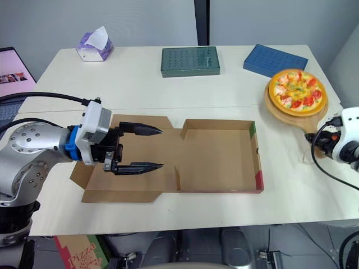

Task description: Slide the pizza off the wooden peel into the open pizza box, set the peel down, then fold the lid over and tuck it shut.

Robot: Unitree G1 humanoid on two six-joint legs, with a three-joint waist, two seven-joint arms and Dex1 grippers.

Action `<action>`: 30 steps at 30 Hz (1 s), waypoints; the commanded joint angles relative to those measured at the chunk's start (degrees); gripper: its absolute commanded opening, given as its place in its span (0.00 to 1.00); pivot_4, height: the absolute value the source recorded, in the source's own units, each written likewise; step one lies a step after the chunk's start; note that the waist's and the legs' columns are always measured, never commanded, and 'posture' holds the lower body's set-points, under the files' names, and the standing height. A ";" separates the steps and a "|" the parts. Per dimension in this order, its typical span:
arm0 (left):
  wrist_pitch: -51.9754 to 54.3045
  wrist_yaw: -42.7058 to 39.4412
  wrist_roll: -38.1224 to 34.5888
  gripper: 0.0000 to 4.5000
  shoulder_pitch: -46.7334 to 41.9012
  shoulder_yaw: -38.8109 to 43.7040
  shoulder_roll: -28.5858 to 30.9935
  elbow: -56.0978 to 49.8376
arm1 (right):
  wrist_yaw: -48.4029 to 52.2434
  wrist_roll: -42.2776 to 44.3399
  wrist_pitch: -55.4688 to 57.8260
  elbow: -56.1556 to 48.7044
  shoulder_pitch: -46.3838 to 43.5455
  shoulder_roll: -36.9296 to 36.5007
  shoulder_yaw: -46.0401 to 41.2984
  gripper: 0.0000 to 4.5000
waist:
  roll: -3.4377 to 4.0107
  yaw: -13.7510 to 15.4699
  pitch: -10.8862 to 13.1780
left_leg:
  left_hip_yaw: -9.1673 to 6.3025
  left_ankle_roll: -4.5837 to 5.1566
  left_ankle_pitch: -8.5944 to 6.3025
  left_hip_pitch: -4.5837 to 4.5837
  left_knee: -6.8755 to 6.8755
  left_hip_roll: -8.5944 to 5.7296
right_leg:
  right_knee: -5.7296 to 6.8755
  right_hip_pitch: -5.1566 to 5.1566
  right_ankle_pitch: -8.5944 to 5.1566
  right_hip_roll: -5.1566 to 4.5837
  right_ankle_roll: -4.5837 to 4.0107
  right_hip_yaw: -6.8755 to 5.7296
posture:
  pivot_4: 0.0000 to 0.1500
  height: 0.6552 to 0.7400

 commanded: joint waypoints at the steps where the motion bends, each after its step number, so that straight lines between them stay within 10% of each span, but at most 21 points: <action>1: -1.05 -0.19 0.32 1.00 1.73 3.06 2.17 -1.20 | 6.43 2.88 -3.43 -6.52 -2.36 -4.27 -0.81 0.34 | 0.02 -0.06 0.01 | 0.00 0.00 0.00 0.00 0.00 0.00 | 0.00 0.00 0.00 0.00 0.00 0.00 | 1.00 1.00; 14: -3.07 -0.82 0.92 1.00 3.97 4.55 4.66 -0.80 | 25.05 -0.50 -15.24 -13.69 -1.44 -16.59 9.93 0.34 | 0.13 0.32 0.10 | 0.02 -0.01 0.00 -0.01 0.03 0.01 | -0.03 0.01 -0.11 -0.02 0.18 -0.01 | 1.00 1.00; 30: -3.80 -1.68 1.54 1.00 2.78 2.35 4.05 -0.58 | 25.28 -9.71 -29.15 -9.32 -4.44 -15.97 14.39 0.34 | 0.13 0.32 0.10 | 0.02 -0.01 0.00 0.01 0.03 0.01 | -0.01 0.00 0.00 -0.02 -0.01 -0.01 | 1.00 1.00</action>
